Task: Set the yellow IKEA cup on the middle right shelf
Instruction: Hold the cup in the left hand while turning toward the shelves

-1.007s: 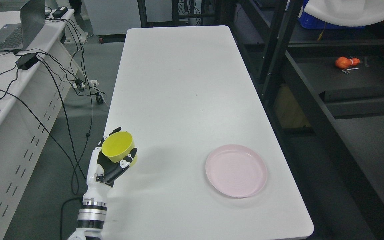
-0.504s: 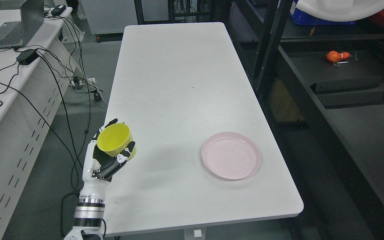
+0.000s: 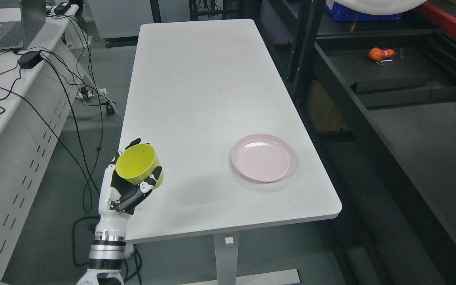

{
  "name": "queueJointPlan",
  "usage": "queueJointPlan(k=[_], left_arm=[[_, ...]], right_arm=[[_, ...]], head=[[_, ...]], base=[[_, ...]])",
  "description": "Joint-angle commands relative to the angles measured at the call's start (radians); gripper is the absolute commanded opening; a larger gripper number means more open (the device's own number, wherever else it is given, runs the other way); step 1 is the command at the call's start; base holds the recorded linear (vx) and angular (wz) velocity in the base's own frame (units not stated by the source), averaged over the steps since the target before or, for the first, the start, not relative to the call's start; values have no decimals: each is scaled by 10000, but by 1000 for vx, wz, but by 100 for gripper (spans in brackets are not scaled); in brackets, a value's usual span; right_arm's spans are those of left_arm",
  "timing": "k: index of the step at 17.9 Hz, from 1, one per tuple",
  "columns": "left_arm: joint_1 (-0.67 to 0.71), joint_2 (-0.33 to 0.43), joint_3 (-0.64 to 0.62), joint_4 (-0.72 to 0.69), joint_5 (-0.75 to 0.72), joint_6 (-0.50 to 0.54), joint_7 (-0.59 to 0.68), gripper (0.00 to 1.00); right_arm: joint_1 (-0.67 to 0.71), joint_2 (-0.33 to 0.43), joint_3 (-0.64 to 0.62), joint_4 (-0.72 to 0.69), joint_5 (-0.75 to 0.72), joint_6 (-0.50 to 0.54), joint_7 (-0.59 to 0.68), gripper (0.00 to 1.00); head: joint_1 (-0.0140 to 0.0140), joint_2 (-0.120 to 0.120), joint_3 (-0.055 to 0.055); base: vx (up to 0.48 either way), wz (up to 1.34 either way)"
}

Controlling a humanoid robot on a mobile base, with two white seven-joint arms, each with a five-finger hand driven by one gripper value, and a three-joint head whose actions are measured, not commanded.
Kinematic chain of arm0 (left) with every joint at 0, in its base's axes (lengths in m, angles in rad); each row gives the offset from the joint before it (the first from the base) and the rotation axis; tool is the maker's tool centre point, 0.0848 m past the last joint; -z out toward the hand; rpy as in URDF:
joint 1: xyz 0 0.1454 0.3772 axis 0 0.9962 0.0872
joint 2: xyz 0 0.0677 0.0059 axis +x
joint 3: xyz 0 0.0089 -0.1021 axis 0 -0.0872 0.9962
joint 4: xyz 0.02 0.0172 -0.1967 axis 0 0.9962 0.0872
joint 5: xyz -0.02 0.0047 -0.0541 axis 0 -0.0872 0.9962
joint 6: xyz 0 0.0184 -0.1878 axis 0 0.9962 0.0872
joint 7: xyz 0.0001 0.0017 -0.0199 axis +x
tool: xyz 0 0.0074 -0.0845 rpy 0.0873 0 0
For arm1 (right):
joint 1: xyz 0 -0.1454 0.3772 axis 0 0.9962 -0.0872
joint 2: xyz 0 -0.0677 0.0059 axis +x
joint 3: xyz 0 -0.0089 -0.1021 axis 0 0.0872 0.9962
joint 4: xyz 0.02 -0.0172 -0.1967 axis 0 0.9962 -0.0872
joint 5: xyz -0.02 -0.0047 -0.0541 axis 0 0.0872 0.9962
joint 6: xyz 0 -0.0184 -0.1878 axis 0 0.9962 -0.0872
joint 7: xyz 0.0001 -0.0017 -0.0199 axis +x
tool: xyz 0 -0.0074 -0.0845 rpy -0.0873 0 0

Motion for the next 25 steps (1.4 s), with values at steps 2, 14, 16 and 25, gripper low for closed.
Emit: queueJointPlan(k=[2, 14, 16, 25], left_arm=[[23, 163, -359, -213, 3, -8, 3, 0], [7, 163, -497, -198, 3, -24, 3, 0], [7, 163, -497, -198, 3, -24, 3, 0], [-39, 163, -497, -182, 201, -54, -12, 0]], right_arm=[[138, -175, 184, 0, -245, 7, 4, 99], [138, -175, 169, 0, -245, 7, 4, 99], [138, -175, 169, 0, -245, 7, 4, 99], [138, -175, 169, 0, -245, 7, 4, 99]], head=[[0, 0, 0], [0, 1, 0], [0, 1, 0], [0, 1, 0]], base=[[-217, 74], [-310, -138], [-287, -374], [-275, -675]])
